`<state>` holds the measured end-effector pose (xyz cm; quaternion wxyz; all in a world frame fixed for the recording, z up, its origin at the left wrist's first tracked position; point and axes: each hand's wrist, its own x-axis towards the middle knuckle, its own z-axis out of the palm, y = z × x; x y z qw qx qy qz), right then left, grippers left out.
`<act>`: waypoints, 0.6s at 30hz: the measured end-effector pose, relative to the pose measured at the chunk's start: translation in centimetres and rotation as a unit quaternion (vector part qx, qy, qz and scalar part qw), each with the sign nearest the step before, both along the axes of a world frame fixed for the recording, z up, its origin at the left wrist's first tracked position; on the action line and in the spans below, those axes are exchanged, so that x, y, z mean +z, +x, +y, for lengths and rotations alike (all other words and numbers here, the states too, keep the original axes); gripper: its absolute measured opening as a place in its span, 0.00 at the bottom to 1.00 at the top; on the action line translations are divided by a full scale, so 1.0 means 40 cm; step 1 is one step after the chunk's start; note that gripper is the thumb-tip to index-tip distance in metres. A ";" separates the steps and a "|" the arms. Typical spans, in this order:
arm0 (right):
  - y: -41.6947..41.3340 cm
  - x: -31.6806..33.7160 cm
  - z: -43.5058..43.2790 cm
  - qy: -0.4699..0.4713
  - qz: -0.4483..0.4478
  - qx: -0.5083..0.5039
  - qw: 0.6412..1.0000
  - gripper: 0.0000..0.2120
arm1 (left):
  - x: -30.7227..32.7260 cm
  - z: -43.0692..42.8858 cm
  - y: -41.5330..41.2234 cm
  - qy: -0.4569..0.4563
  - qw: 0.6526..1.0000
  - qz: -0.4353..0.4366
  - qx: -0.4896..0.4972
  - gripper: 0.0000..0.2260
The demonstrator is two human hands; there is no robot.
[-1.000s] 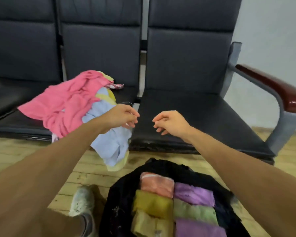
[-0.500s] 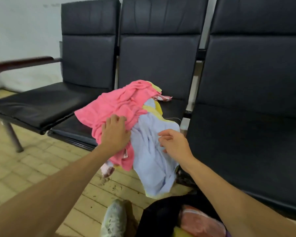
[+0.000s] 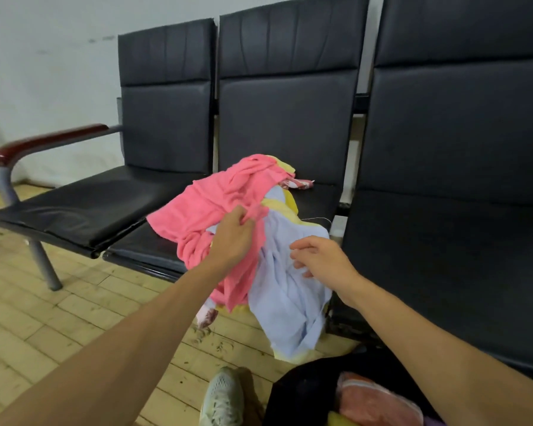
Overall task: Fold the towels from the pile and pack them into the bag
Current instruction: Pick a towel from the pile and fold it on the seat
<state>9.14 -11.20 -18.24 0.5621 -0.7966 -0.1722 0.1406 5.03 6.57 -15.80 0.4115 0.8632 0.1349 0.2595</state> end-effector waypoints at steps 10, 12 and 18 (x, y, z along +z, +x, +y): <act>-0.026 0.148 -0.221 0.214 0.179 -0.064 0.958 0.15 | 0.112 -0.327 -0.015 -0.058 0.975 0.010 -0.214 0.11; -0.034 0.159 -0.289 0.207 0.164 -0.078 0.961 0.12 | 0.119 -0.383 -0.027 -0.050 0.966 0.006 -0.254 0.11; -0.052 0.177 -0.502 0.160 0.107 -0.169 0.967 0.09 | 0.079 -0.510 -0.031 0.010 0.931 0.029 -0.364 0.05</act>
